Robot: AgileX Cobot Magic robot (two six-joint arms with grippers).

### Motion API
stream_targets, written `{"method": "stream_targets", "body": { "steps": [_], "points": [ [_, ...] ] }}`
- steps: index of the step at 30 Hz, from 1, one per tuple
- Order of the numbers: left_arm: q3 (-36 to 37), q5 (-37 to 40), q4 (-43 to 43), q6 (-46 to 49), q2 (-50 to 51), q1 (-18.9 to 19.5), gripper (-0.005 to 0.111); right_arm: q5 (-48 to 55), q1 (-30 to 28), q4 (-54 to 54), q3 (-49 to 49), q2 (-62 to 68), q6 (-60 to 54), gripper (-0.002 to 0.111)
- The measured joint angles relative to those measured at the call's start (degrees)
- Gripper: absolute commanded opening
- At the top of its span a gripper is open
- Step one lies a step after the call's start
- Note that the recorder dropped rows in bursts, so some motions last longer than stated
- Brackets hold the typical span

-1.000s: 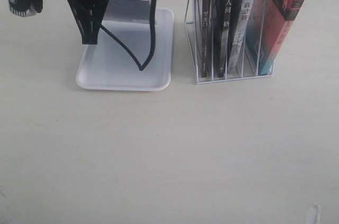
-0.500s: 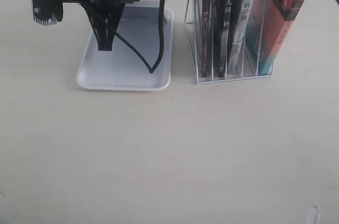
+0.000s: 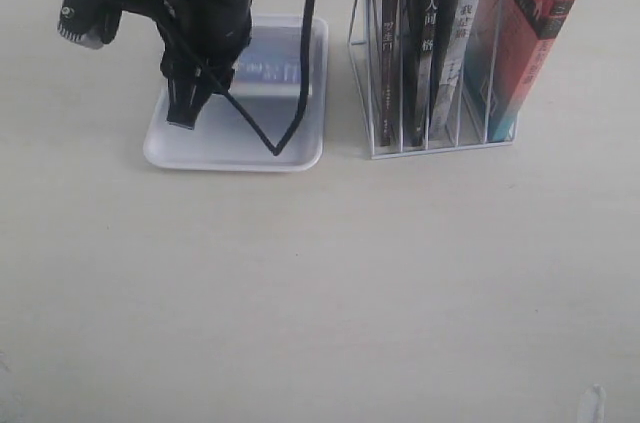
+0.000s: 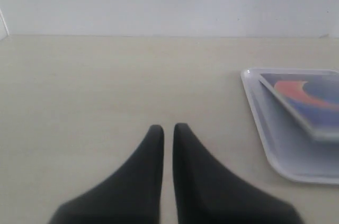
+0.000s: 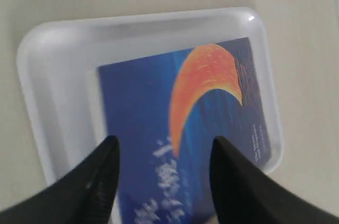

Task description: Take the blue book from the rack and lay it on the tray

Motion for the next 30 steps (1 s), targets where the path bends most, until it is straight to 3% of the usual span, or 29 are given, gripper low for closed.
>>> {"method": "stream_targets", "body": {
  "steps": [5, 9, 18, 30],
  "points": [
    [0.00, 0.00, 0.00, 0.00, 0.00, 0.00, 0.006, 2.01, 0.00, 8.02, 0.00, -3.98, -0.13, 0.028],
    [0.00, 0.00, 0.00, 0.00, 0.00, 0.00, 0.006, 3.85, 0.00, 11.11, 0.00, -7.19, -0.13, 0.000],
    [0.00, 0.00, 0.00, 0.00, 0.00, 0.00, 0.006, 7.01, 0.00, 12.60, 0.00, -12.05, 0.21, 0.000],
    [0.00, 0.00, 0.00, 0.00, 0.00, 0.00, 0.006, 23.57, 0.00, 11.04, 0.00, -23.46, 0.34, 0.000]
  ]
}}
